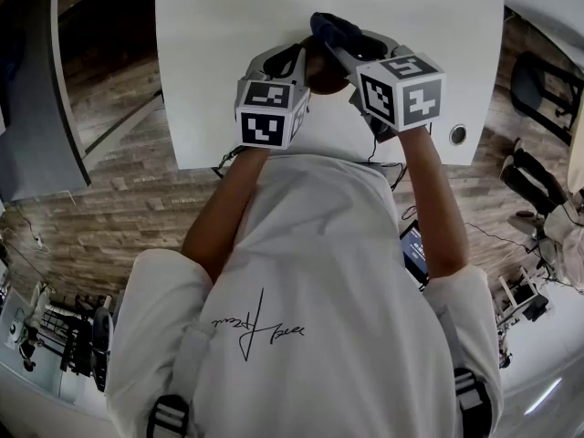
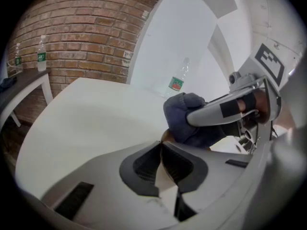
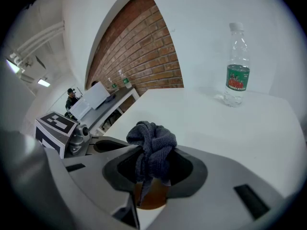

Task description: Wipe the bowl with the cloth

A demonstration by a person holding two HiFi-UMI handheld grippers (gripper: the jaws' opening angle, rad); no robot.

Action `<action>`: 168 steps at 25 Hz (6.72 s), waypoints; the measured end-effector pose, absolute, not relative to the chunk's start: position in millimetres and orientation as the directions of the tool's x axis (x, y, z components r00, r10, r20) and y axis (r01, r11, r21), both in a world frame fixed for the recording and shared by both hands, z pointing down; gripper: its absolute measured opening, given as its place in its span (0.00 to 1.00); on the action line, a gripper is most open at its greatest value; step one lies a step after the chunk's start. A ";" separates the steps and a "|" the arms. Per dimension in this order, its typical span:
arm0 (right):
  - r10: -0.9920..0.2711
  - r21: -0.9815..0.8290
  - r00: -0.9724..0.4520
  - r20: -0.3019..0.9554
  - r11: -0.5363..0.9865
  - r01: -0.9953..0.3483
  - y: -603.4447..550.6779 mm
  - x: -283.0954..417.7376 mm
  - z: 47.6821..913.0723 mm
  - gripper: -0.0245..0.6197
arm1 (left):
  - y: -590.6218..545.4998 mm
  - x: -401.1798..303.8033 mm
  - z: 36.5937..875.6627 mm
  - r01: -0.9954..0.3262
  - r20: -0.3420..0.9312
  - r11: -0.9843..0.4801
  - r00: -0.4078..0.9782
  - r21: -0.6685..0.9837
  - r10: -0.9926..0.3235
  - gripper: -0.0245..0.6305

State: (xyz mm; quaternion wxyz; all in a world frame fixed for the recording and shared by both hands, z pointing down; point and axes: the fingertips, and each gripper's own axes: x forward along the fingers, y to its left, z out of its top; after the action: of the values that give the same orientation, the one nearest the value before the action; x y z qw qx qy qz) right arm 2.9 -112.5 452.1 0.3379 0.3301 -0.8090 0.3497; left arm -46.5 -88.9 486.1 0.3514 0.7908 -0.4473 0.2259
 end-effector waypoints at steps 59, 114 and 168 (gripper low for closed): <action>-0.273 -0.379 -0.545 0.793 0.480 -0.791 -101.1 56.0 441.7 0.20 | -92.8 -45.3 485.8 -0.865 0.672 -0.332 0.501 0.376 -0.545 0.04; -0.226 -0.480 -0.617 0.754 0.451 -0.752 -52.1 53.8 442.1 0.20 | -98.0 -42.3 482.9 -0.870 0.674 -0.298 0.494 0.394 -0.549 0.04; -0.148 -0.545 -0.674 0.723 0.478 -0.689 -28.2 7.5 445.9 0.20 | -98.2 -41.4 484.1 -0.865 0.674 -0.285 0.501 0.413 -0.543 0.05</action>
State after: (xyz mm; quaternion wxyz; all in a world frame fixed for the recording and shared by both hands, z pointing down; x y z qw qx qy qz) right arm 7.5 -28.2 445.9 0.3078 0.2609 -0.8026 0.4394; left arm -41.4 -98.2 484.1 0.3881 0.7744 -0.4547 0.2071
